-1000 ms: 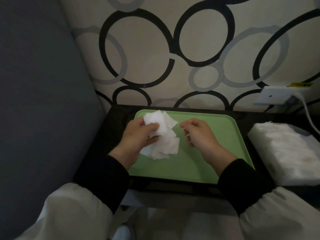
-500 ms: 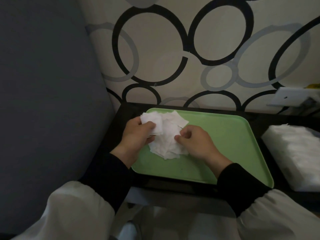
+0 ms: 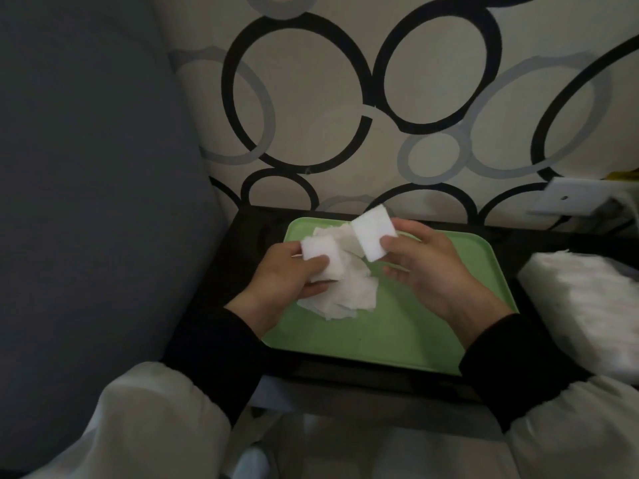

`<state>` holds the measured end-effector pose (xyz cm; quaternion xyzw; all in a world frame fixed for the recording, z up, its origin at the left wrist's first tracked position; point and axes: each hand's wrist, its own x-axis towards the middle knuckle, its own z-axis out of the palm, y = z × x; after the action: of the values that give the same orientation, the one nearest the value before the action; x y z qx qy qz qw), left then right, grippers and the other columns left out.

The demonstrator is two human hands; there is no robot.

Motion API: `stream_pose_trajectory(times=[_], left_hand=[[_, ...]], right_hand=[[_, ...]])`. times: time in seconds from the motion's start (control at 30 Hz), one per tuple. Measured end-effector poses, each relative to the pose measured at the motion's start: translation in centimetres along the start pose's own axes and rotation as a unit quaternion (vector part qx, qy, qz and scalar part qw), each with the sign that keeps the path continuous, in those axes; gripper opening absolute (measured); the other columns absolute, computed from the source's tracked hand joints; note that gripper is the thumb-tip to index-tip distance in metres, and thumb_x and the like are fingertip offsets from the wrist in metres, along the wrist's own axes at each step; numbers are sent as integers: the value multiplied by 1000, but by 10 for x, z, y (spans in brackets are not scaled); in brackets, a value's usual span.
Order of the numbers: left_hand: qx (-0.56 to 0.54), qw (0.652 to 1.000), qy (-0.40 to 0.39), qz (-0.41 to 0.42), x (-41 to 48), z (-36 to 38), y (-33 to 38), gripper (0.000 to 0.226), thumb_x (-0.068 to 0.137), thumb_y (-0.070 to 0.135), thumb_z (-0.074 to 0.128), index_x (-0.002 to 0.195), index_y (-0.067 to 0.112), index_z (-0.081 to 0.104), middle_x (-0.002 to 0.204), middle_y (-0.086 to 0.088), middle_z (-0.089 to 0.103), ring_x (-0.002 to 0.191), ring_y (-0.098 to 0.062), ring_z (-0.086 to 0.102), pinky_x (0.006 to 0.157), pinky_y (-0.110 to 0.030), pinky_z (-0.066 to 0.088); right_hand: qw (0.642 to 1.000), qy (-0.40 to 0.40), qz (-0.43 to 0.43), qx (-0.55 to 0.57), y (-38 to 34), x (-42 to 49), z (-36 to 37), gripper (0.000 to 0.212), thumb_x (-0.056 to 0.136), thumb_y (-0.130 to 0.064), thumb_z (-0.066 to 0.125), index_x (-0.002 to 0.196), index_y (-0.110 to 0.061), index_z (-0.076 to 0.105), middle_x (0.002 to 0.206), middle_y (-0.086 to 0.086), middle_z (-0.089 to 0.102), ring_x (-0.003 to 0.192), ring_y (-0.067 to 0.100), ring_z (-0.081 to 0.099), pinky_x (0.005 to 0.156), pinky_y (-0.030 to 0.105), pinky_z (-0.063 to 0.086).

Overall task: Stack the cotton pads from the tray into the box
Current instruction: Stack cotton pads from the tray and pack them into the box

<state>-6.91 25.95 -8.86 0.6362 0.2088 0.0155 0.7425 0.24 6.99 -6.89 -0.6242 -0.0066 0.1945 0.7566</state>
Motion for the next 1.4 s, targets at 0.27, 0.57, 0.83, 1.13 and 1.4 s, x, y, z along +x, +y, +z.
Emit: stream_pose_trajectory(times=[0.27, 0.57, 0.83, 1.13, 1.4], left_hand=[[-45, 998, -31, 15, -4, 28, 3, 18, 96, 19, 63, 110, 14, 73, 104, -7, 76, 96, -18, 74, 72, -26, 58], [-105, 994, 3, -35, -8, 40, 9, 35, 105, 36, 45, 112, 9, 67, 101, -17, 74, 89, -29, 72, 70, -36, 61], [-15, 995, 76, 56, -1, 11, 8, 9, 94, 14, 65, 98, 20, 70, 108, -8, 73, 98, -23, 71, 76, -33, 60], [2, 991, 122, 46, 7, -29, -1, 13, 94, 16, 64, 106, 19, 71, 106, -6, 73, 99, -23, 70, 75, -34, 60], [21, 992, 113, 46, 6, -29, 0, 19, 94, 15, 64, 112, 16, 69, 106, -6, 71, 97, -21, 69, 66, -29, 57]], right_hand=[[998, -55, 35, -14, 3, -16, 17, 32, 82, 3, 73, 111, -3, 63, 91, 11, 75, 73, 21, 72, 65, 27, 58], [991, -10, -14, -134, 7, -15, 16, 26, 74, -1, 82, 96, -3, 67, 76, 8, 72, 65, 20, 71, 61, 29, 59], [948, 89, -60, -298, 27, 6, 9, 21, 79, -20, 80, 72, -17, 60, 68, -1, 66, 59, 18, 66, 65, 36, 54], [924, 25, -113, -364, 39, 19, 31, 14, 89, -14, 62, 91, -25, 71, 96, -10, 66, 85, 5, 60, 71, 21, 44], [926, 35, -129, -353, 36, 20, 40, 16, 88, -15, 67, 88, -24, 79, 84, -19, 70, 81, -1, 62, 71, 16, 46]])
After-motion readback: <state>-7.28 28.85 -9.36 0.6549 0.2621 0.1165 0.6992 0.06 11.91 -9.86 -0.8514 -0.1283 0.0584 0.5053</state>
